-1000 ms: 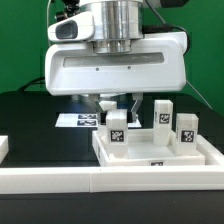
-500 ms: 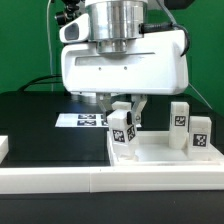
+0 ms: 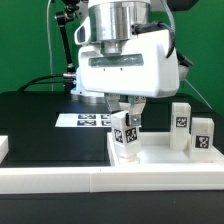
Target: Assemble square table
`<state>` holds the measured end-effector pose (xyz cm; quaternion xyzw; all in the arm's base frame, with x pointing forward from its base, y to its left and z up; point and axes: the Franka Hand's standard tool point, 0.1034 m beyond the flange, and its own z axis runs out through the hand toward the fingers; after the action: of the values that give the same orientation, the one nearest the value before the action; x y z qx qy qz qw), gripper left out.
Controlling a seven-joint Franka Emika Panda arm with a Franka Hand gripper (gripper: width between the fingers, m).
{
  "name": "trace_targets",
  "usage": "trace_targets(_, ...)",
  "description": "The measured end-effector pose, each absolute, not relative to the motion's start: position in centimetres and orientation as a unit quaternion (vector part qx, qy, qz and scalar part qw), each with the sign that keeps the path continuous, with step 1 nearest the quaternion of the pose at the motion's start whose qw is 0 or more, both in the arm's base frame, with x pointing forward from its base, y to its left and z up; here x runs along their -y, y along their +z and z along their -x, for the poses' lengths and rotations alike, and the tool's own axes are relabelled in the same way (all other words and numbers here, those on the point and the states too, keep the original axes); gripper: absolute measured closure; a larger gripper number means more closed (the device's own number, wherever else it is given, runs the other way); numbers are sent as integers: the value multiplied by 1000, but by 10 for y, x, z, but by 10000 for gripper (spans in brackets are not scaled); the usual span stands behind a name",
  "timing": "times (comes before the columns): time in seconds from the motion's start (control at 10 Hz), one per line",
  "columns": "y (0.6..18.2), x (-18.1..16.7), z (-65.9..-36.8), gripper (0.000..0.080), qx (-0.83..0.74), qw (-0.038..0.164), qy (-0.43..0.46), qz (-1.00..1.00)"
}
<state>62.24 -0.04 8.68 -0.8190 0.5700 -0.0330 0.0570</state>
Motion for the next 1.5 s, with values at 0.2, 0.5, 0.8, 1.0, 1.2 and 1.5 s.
trace_targets(0.2,87,-5,-621,509,-639,58,-24,767)
trace_targets(0.5,86,-6,-621,509,-706,67,-14,705)
trace_targets(0.8,86,-8,-621,509,-756,76,-3,650)
trace_targets(1.0,86,-8,-621,404,-746,76,-5,662)
trace_targets(1.2,86,-6,-621,271,-703,74,-7,707)
trace_targets(1.5,86,-7,-621,156,-558,71,-21,827)
